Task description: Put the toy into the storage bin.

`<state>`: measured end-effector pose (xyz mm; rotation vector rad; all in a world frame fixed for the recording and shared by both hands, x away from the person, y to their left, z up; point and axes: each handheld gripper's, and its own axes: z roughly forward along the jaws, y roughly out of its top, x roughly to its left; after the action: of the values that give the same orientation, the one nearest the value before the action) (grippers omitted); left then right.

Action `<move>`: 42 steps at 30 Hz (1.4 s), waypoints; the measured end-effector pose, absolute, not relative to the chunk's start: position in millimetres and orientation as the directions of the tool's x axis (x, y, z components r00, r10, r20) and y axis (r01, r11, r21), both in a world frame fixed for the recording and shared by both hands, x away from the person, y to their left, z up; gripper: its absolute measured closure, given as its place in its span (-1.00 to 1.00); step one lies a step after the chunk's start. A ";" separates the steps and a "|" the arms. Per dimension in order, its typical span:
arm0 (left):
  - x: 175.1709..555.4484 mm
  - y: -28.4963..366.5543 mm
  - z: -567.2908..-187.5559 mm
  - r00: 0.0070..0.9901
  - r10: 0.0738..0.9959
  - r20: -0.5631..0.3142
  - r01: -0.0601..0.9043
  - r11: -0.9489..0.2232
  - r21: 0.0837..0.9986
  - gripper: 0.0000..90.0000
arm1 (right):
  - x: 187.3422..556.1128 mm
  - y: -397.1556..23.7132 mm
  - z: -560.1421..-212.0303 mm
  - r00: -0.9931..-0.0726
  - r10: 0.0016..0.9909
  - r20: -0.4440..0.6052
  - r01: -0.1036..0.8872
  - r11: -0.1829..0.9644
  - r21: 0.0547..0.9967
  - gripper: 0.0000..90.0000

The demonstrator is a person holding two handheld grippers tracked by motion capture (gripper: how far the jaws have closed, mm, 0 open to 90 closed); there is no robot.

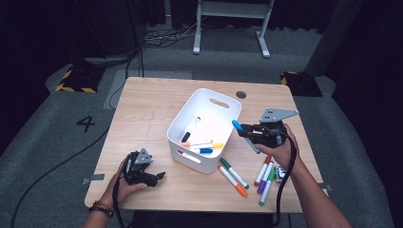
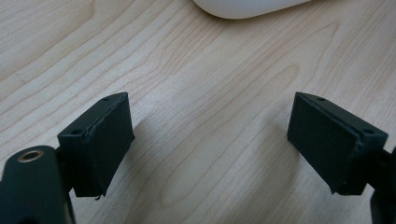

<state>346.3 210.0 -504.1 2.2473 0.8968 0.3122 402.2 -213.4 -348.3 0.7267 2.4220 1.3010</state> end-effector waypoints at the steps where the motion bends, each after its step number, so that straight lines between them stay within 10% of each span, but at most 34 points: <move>1: 346.3 209.9 -504.1 0.733 0.680 -0.030 0.515 -0.525 0.678 -0.68 | 402.7 -211.5 -345.9 -0.832 0.554 -0.026 0.286 0.468 0.836 0.66; 42: 345.8 209.7 -504.4 0.734 0.679 -0.036 0.516 -0.522 0.679 -0.66 | 431.9 -75.3 -328.5 -0.925 0.377 -0.046 0.219 0.629 0.746 0.66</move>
<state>345.8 209.7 -504.4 2.2438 0.8970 0.3049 431.9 -75.3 -328.5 0.4911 2.6526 1.1748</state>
